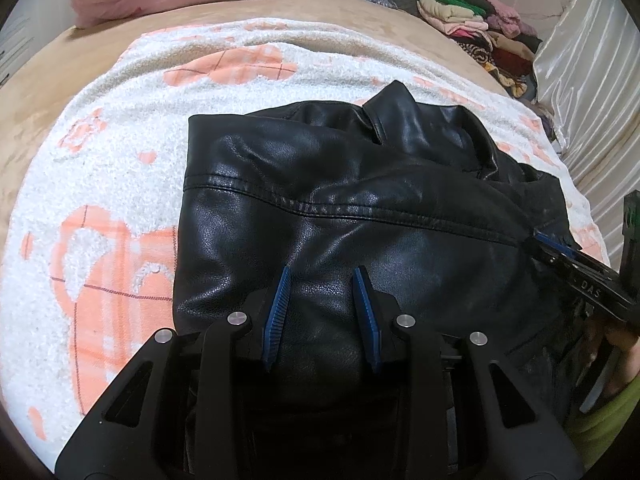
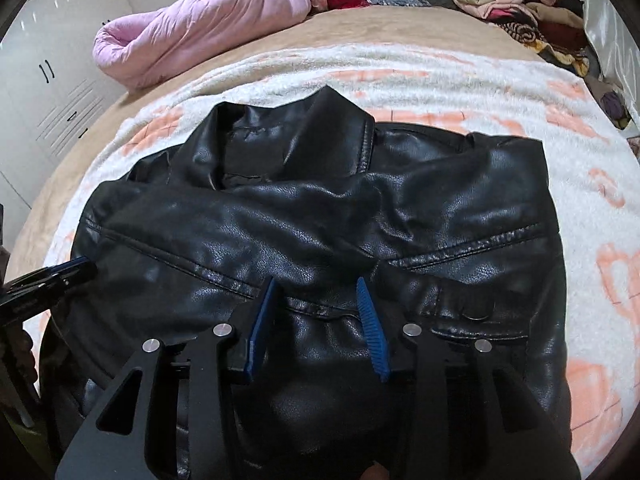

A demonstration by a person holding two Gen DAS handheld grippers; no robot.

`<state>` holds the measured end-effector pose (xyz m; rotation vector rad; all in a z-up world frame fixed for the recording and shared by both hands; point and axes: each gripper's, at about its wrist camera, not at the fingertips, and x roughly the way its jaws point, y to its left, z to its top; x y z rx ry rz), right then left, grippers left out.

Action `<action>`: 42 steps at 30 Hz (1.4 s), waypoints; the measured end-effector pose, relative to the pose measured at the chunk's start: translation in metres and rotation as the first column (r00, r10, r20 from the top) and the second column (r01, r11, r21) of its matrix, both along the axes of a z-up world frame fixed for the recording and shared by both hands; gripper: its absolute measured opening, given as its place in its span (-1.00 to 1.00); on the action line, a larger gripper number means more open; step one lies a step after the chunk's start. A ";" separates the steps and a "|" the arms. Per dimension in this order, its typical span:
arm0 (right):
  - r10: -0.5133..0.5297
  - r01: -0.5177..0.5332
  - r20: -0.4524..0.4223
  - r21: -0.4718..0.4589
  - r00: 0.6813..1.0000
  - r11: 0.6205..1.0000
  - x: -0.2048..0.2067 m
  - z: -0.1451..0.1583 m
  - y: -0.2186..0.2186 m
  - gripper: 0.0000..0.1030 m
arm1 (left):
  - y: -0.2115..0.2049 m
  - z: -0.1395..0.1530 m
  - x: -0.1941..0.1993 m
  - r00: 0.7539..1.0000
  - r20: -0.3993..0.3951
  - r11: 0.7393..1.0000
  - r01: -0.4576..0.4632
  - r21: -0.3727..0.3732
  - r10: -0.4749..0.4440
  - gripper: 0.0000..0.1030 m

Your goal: Fold large clothes

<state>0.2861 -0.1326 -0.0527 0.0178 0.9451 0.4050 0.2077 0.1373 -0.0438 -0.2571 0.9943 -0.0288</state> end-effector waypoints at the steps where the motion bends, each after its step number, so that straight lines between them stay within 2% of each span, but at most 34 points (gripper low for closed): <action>1: 0.004 -0.004 0.019 0.010 1.000 1.000 -0.004 0.006 -0.001 -0.20 | 0.000 0.002 -0.001 1.000 0.003 1.000 0.001 -0.002 -0.001 -0.53; 4: 0.022 -0.027 0.084 0.057 0.996 0.998 -0.022 0.028 -0.007 -0.17 | -0.001 0.016 -0.009 0.999 0.034 1.000 0.012 -0.008 -0.011 -0.53; 6: 0.030 -0.038 0.116 0.069 0.993 0.997 -0.034 0.041 -0.011 -0.08 | -0.005 0.024 -0.016 0.998 0.050 0.999 0.027 -0.028 -0.025 -0.51; 8: 0.039 -0.049 0.136 0.074 0.990 0.996 -0.043 0.048 -0.014 -0.06 | -0.013 0.033 -0.024 0.996 0.076 0.999 0.043 -0.015 -0.041 -0.51; 10: 0.044 -0.056 0.152 0.080 0.987 0.995 -0.053 0.054 -0.017 -0.05 | -0.023 0.038 -0.031 0.994 0.092 0.998 0.065 -0.004 -0.065 -0.40; 15: 0.048 -0.066 0.183 0.089 0.982 0.994 -0.074 0.065 -0.027 0.07 | -0.047 0.038 -0.047 0.989 0.081 0.992 0.123 0.020 -0.125 -0.39; 19: 0.057 -0.073 0.192 0.079 0.980 0.994 -0.085 0.069 -0.030 0.13 | -0.061 0.025 -0.052 0.986 0.041 0.986 0.160 0.057 -0.162 -0.27; 24: 0.072 -0.087 0.176 0.076 0.982 0.993 -0.092 0.063 -0.023 0.15 | -0.073 -0.001 -0.050 0.985 0.000 0.979 0.171 0.111 -0.172 -0.26; 27: 0.075 -0.079 0.160 0.023 0.984 0.997 -0.091 0.053 -0.017 0.20 | -0.067 -0.003 -0.048 0.986 0.003 0.983 0.165 0.079 -0.166 -0.26; 29: 0.045 -0.040 0.104 -0.048 0.994 0.998 -0.085 0.036 -0.016 0.24 | -0.064 -0.003 -0.048 0.986 0.005 0.985 0.164 0.059 -0.165 -0.26; 30: 0.015 -0.013 0.038 -0.059 0.999 0.998 -0.079 0.022 -0.020 0.23 | -0.063 -0.003 -0.048 0.986 0.007 0.985 0.164 0.053 -0.165 -0.26; 32: -0.007 0.006 -0.017 -0.029 1.000 1.000 -0.074 0.003 -0.027 0.17 | -0.065 -0.003 -0.049 0.986 0.011 0.985 0.166 0.052 -0.167 -0.26; 36: -0.005 0.005 0.002 -0.039 1.000 0.999 -0.077 0.001 -0.024 0.18 | -0.067 -0.003 -0.049 0.986 0.012 0.984 0.164 0.069 -0.165 -0.26; 42: -0.002 0.001 0.059 0.021 0.998 1.000 -0.089 0.025 -0.030 0.20 | -0.068 -0.001 -0.051 0.987 0.017 0.985 0.155 0.079 -0.157 -0.26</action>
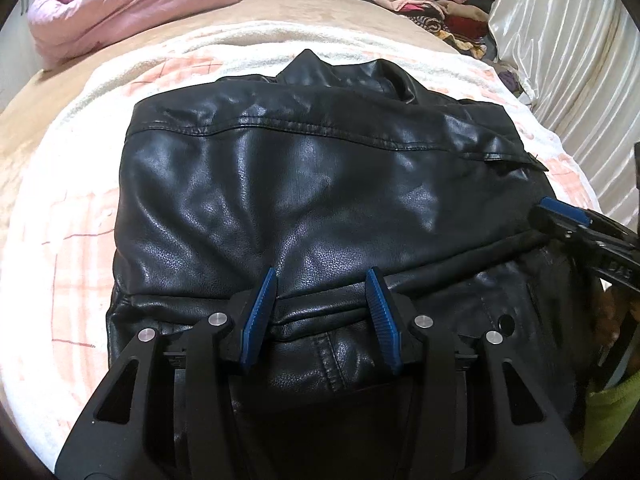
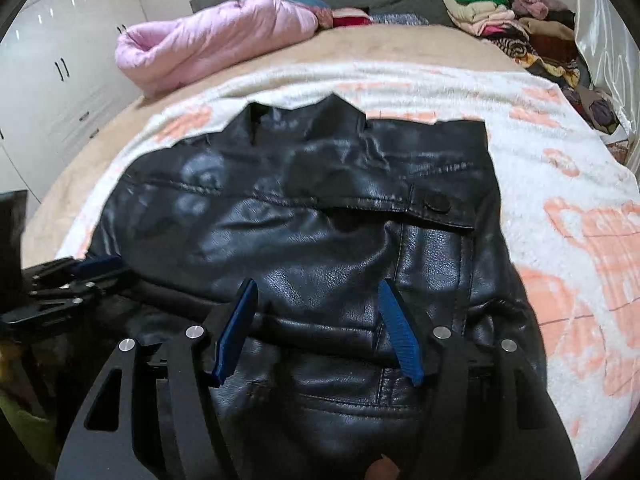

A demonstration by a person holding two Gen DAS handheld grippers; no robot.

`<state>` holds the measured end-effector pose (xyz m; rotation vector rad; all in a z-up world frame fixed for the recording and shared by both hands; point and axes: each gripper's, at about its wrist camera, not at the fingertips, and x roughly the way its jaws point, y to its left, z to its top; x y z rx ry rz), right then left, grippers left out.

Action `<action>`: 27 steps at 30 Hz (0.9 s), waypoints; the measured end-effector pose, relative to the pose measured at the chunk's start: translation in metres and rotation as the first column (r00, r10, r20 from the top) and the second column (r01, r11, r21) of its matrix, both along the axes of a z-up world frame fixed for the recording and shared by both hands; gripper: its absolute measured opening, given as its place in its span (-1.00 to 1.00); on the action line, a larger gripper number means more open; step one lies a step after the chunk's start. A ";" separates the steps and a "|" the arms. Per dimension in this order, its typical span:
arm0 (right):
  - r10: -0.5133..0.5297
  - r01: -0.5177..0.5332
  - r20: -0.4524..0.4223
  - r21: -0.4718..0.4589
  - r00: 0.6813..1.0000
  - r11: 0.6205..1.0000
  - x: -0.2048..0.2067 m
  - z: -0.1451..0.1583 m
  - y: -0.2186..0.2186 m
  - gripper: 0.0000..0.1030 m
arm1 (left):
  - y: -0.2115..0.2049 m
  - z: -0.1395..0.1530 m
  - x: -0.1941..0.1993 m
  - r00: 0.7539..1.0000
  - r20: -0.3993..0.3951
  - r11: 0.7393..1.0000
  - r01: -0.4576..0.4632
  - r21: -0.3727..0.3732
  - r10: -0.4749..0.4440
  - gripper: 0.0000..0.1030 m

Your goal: Fold large clothes

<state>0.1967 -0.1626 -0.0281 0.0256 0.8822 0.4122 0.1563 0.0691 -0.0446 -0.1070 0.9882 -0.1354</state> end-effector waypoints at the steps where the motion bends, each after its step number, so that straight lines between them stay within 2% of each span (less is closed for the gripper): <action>1: 0.001 -0.001 0.006 0.007 1.000 1.000 -0.001 0.003 -0.001 0.21 | 0.000 0.001 0.000 1.000 0.001 1.000 -0.002 -0.003 0.002 -0.26; 5: -0.002 0.000 0.032 0.037 0.999 0.999 -0.011 0.015 -0.005 0.53 | 0.002 0.005 -0.002 1.000 0.004 1.000 -0.007 -0.015 0.007 -0.25; 6: -0.003 0.001 0.040 0.045 0.999 0.999 -0.013 0.019 -0.007 0.56 | 0.002 0.007 -0.003 1.000 0.007 1.000 -0.005 -0.019 0.005 -0.19; 9: -0.005 0.002 0.062 0.043 0.998 0.999 -0.017 0.027 -0.008 0.63 | 0.000 0.014 -0.006 1.000 0.019 0.999 -0.002 -0.045 0.003 0.16; 14: -0.010 0.005 0.082 0.067 0.997 0.998 -0.023 0.036 -0.011 0.77 | -0.008 0.026 -0.012 0.999 0.043 0.999 0.010 -0.034 -0.008 0.36; 19: -0.016 0.008 0.094 0.076 0.995 0.997 -0.029 0.044 -0.013 0.85 | -0.009 0.043 -0.016 0.997 0.074 0.999 0.009 -0.040 -0.006 0.77; 27: -0.018 0.009 0.132 0.072 0.991 0.997 -0.040 0.058 -0.015 0.88 | -0.011 0.059 -0.024 0.995 0.096 0.999 0.007 -0.047 -0.003 0.81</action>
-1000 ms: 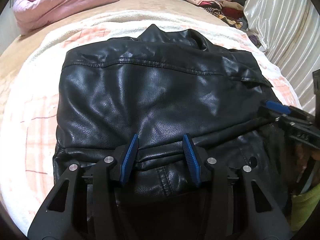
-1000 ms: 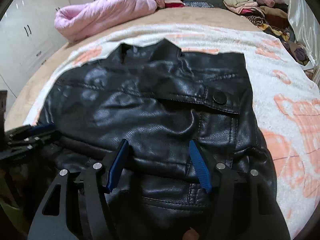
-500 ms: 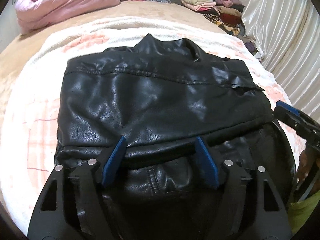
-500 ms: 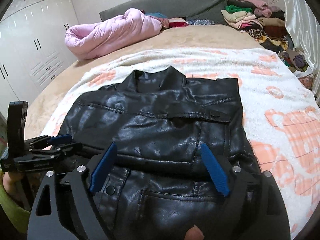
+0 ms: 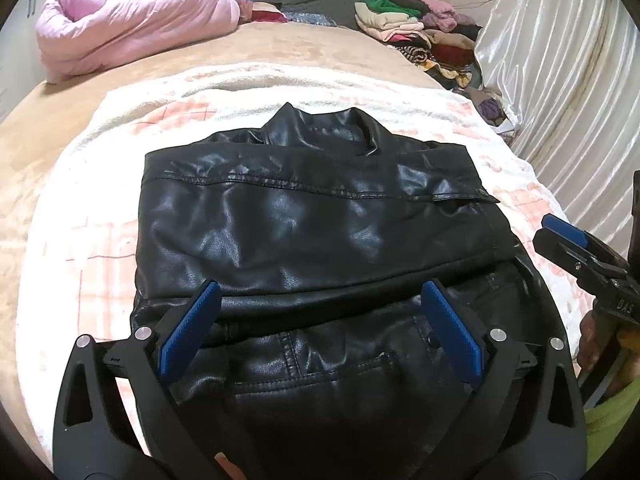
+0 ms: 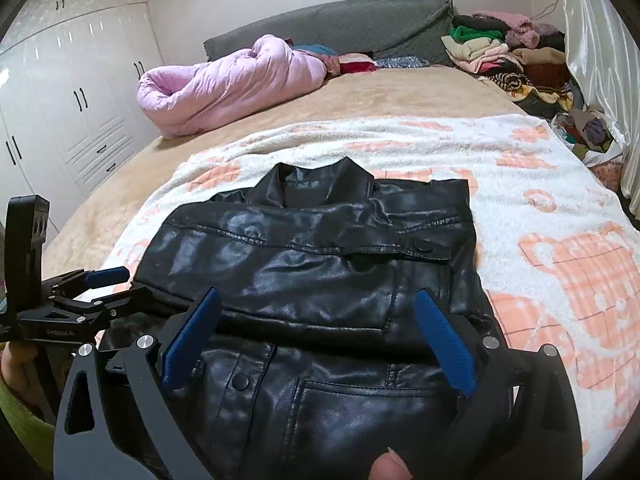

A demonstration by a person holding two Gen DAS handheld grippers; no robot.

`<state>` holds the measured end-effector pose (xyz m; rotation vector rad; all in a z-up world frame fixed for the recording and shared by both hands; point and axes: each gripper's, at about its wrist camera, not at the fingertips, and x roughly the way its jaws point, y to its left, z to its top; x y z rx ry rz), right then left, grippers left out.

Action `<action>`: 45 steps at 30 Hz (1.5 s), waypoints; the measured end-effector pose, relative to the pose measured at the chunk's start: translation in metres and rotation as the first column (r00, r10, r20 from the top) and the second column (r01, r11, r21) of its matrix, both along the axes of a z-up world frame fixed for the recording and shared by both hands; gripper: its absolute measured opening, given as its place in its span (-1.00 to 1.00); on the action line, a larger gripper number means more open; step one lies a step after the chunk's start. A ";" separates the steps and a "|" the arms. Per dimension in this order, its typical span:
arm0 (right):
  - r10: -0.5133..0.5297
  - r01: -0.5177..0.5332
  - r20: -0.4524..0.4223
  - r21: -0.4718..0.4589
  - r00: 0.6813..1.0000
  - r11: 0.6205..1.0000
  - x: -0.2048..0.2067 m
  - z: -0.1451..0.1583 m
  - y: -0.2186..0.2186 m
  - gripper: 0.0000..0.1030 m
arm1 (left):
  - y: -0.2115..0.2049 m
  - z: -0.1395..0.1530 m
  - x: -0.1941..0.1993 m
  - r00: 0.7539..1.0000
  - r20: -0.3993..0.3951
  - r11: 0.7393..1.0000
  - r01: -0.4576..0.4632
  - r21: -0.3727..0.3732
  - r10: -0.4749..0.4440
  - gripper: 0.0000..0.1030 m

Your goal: Fold large clothes

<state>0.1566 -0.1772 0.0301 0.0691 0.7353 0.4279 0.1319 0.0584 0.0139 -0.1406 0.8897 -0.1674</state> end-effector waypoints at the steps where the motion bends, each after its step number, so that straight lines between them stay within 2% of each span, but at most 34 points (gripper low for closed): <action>1: 0.001 -0.001 0.004 0.002 1.000 1.000 -0.002 0.002 0.000 0.88 | 0.000 0.001 -0.001 1.000 0.003 1.000 0.000 -0.001 0.000 0.81; 32: 0.021 -0.025 0.107 0.039 0.994 0.999 -0.049 0.042 -0.001 0.90 | -0.003 0.034 -0.053 0.998 0.068 1.000 0.018 -0.003 -0.017 0.81; 45: 0.039 -0.043 0.119 0.029 0.992 0.999 -0.074 0.045 -0.006 0.91 | 0.002 0.027 -0.073 0.999 0.051 1.000 -0.014 -0.003 0.014 0.81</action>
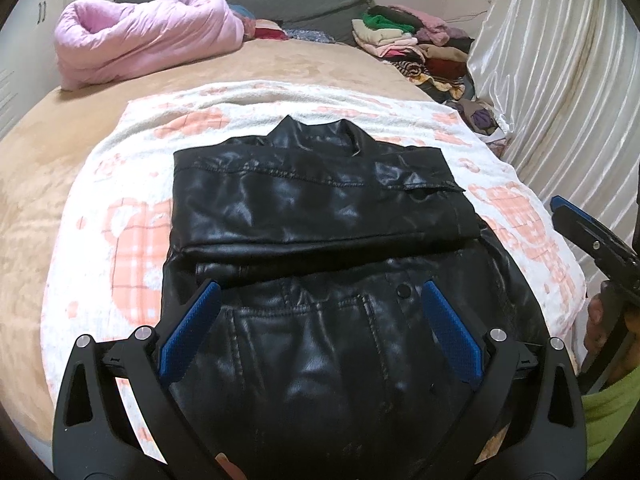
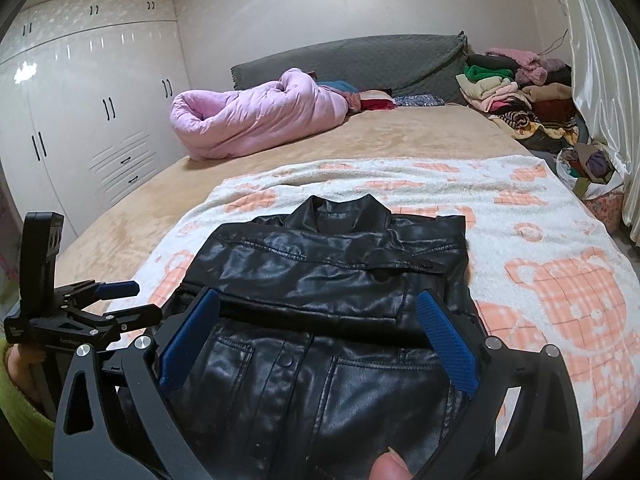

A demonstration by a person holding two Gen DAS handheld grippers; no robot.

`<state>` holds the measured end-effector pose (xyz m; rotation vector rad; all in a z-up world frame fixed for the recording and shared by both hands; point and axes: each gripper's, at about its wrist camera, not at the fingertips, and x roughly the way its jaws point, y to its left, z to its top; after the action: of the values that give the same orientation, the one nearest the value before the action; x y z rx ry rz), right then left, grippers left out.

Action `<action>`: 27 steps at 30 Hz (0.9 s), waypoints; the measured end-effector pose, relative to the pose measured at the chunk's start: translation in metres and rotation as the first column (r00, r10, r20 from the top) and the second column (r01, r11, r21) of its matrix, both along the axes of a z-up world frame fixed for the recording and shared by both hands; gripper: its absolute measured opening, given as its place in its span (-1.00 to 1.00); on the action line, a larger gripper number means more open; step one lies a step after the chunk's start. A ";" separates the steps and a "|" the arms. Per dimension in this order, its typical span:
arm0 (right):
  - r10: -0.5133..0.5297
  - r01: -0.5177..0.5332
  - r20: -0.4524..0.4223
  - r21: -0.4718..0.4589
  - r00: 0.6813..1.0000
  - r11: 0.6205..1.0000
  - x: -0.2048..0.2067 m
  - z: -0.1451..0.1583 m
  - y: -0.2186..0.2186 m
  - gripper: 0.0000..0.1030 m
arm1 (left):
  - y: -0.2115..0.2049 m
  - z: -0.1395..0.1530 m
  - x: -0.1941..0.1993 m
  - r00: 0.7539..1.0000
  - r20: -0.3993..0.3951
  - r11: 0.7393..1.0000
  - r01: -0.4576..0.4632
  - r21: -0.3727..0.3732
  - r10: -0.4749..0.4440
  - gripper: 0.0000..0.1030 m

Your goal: Fold large clothes

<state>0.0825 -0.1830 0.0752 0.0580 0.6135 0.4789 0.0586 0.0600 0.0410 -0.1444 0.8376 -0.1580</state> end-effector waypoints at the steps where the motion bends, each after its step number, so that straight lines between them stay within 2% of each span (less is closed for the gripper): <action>1: 0.001 -0.001 -0.002 0.001 1.000 1.000 0.000 -0.001 -0.002 0.91 | 0.001 -0.002 -0.002 1.000 -0.004 1.000 -0.005 0.005 0.005 0.81; 14: -0.022 0.023 0.005 -0.042 1.000 0.999 -0.022 -0.011 -0.021 0.91 | 0.010 -0.018 -0.026 0.997 -0.046 0.998 -0.055 0.024 0.056 0.81; 27: -0.017 0.015 -0.036 -0.080 0.999 0.997 -0.037 -0.029 -0.034 0.91 | 0.019 -0.033 -0.045 0.993 -0.088 0.996 -0.069 0.061 0.074 0.81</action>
<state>0.0459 -0.2170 0.0458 -0.0038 0.6666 0.4383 0.0133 0.0790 0.0076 -0.1273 0.9253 -0.0602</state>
